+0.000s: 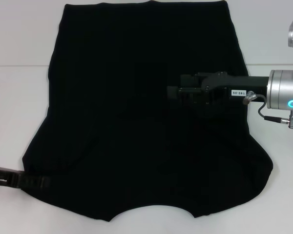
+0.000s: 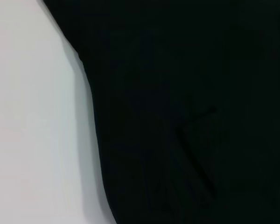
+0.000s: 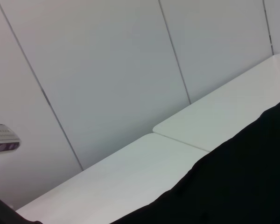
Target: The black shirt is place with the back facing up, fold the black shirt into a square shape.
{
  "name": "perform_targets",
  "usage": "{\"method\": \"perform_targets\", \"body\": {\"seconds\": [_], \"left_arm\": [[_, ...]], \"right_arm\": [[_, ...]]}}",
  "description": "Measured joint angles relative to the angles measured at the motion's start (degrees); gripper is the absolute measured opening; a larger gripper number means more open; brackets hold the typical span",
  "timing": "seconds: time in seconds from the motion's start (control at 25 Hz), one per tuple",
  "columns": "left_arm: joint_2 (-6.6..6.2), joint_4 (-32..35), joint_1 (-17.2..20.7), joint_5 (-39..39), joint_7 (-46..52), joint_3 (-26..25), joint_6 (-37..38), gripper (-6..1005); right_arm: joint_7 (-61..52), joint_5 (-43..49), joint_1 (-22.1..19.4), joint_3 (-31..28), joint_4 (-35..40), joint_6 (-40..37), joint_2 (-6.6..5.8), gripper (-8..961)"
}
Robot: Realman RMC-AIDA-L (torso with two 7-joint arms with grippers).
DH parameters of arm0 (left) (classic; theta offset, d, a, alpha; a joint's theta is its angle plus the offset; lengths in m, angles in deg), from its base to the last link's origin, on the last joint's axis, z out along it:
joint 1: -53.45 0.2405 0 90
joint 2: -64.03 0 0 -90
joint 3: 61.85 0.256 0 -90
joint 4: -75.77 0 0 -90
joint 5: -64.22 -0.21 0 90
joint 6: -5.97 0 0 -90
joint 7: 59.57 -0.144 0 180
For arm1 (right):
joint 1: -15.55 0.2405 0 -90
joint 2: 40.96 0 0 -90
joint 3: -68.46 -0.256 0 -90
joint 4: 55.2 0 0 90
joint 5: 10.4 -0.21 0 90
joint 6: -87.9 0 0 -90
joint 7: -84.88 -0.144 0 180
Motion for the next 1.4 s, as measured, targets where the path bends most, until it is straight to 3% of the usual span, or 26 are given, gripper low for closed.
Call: {"method": "perform_targets", "body": {"seconds": [1.4], "left_arm": [[-0.38, -3.1, -2.7, 0.2, -1.6, -0.1, 0.5, 842]], "right_arm": [[0.1, -0.8, -0.2, 0.0, 0.1, -0.2, 0.00, 758]]}}
